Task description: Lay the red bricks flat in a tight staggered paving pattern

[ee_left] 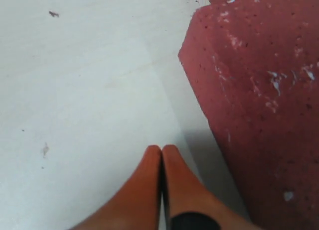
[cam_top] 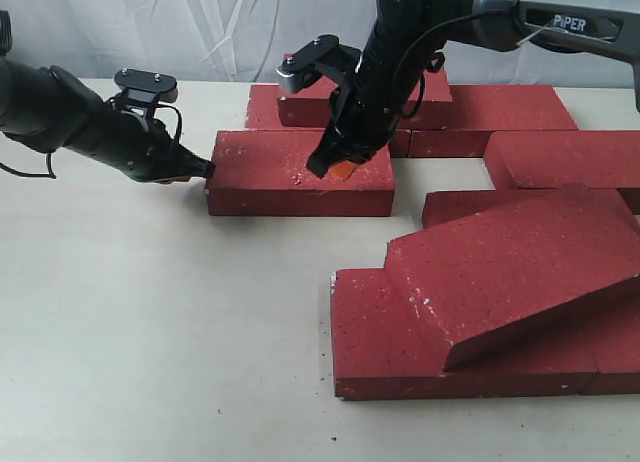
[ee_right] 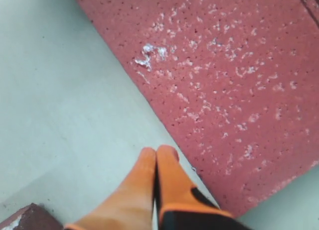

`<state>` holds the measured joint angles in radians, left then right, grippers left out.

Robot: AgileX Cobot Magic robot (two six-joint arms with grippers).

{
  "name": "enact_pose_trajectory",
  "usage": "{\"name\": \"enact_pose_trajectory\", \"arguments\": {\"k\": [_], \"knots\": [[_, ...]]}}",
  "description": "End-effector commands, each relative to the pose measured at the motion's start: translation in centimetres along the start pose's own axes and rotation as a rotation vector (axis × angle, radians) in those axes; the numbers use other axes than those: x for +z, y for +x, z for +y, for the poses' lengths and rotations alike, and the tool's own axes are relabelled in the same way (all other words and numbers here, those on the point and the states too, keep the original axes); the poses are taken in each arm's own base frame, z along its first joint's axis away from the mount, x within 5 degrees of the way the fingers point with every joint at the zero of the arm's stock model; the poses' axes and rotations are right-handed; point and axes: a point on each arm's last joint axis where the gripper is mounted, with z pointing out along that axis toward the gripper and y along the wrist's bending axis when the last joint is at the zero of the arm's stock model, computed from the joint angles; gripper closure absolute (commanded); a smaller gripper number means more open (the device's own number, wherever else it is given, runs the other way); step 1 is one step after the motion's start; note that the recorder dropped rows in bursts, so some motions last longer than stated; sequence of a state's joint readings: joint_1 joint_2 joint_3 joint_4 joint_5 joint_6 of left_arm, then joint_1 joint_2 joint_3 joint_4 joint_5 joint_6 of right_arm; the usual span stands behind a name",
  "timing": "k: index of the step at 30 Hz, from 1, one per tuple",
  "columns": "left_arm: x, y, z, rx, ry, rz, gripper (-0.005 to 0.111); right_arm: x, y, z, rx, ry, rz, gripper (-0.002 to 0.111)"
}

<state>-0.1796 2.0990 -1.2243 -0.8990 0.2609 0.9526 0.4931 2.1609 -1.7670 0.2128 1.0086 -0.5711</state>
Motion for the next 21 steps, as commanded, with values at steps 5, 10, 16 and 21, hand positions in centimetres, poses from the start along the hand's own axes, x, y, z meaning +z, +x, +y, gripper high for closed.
{"name": "enact_pose_trajectory", "arguments": {"k": [5,10,16,21], "knots": [[-0.2,-0.8,-1.1,-0.009,0.025,-0.022,0.107,-0.1,0.3,0.1,0.006,-0.031,0.029,0.109],[0.8,-1.0,-2.7,0.033,0.058,-0.010,0.107,-0.2,0.0,0.9,-0.006,-0.110,-0.010,0.109],[2.6,-0.4,-3.0,0.038,0.067,0.020,0.107,2.0,0.2,1.2,-0.024,-0.184,0.014,0.109],[2.6,-0.5,-3.2,0.024,0.090,0.024,0.107,4.1,0.4,0.6,-0.021,-0.164,0.021,0.109]]}}
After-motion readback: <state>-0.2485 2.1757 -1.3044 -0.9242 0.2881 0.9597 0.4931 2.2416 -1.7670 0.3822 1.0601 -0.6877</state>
